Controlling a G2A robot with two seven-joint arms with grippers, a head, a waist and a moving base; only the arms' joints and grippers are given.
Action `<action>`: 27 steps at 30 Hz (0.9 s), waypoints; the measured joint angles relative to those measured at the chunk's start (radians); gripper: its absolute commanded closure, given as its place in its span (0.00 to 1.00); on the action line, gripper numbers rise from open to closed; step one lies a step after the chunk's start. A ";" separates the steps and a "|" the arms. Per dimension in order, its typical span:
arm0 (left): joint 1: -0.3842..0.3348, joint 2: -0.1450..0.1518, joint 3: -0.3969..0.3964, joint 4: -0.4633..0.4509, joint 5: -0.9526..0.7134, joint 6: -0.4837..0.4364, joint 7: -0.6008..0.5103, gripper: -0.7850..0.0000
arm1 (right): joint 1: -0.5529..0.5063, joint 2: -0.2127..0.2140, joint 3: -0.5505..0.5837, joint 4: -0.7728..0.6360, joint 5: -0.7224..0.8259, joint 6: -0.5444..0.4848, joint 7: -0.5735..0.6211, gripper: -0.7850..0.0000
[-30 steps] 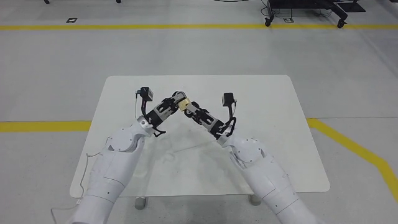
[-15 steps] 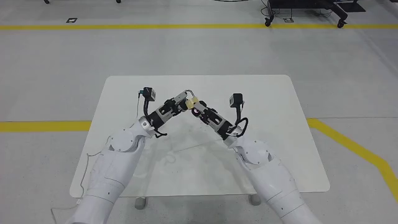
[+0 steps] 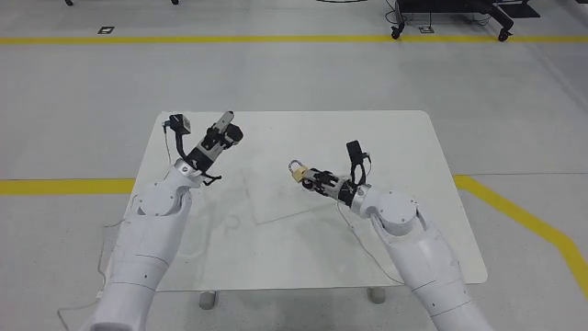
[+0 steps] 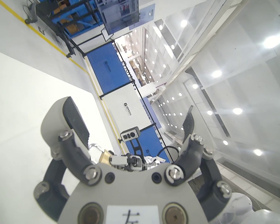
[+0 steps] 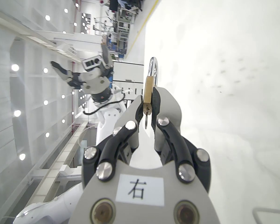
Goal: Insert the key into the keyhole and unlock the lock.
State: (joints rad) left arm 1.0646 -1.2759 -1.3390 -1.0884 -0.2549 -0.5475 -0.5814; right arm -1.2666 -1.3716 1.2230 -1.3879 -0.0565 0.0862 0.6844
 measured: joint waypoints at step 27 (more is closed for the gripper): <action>-0.011 0.005 -0.001 0.010 0.054 0.020 0.060 0.00 | -0.062 0.043 0.153 -0.239 -0.045 0.154 -0.086 0.00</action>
State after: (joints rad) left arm 1.0538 -1.2712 -1.3398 -1.0780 -0.2008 -0.5280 -0.5219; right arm -1.3291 -1.3283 1.3760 -1.6266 -0.1019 0.2402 0.5987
